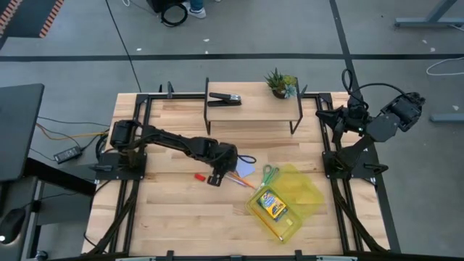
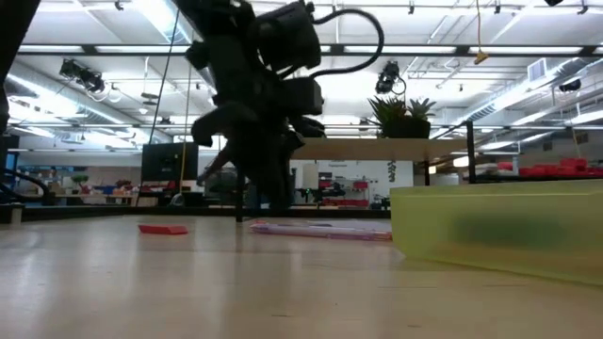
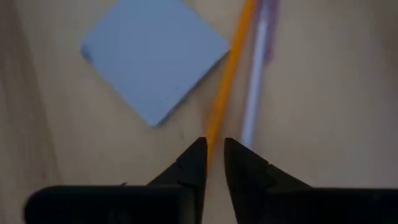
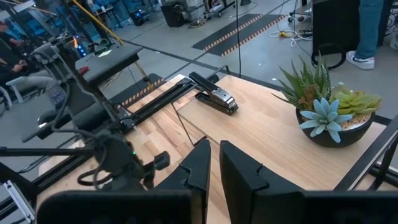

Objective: Pack school essentials
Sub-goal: Adjust the yellow crayon box

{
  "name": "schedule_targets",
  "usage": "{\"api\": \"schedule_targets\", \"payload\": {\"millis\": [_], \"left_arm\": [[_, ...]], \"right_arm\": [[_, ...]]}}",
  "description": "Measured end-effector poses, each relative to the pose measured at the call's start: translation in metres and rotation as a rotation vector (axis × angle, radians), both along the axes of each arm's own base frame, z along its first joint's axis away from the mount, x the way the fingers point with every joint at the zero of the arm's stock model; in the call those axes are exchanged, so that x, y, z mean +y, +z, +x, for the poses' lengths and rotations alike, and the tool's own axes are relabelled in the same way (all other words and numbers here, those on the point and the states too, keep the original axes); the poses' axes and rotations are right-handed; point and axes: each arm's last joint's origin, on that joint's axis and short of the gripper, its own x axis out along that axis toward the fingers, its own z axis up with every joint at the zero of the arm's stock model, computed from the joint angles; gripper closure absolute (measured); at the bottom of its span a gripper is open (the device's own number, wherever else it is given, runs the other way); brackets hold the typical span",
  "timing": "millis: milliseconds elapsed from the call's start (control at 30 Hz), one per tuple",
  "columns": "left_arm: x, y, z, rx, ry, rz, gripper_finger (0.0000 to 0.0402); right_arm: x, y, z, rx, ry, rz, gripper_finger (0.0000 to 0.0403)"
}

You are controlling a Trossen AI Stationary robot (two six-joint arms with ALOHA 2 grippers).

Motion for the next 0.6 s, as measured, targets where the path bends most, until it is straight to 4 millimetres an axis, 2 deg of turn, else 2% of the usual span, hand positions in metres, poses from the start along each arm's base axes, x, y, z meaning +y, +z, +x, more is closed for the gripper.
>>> {"api": "schedule_targets", "payload": {"millis": [167,300,467,600], "left_arm": [[0.01,-0.005,-0.002,0.003,-0.034,0.033,0.0286],[0.013,-0.004,-0.002,0.0,-0.076,0.056,0.0264],[0.011,-0.004,-0.002,-0.006,-0.127,0.026,0.0259],[0.01,-0.011,0.0,0.003,-0.148,0.029,0.0271]], "right_arm": [[0.001,0.0,0.001,0.002,-0.002,-0.001,0.0361],[0.002,0.0,0.002,0.005,-0.005,-0.005,0.0361],[0.002,0.0,0.003,0.004,-0.007,-0.004,0.0361],[0.002,0.0,0.003,0.004,-0.007,-0.003,0.0361]]}}
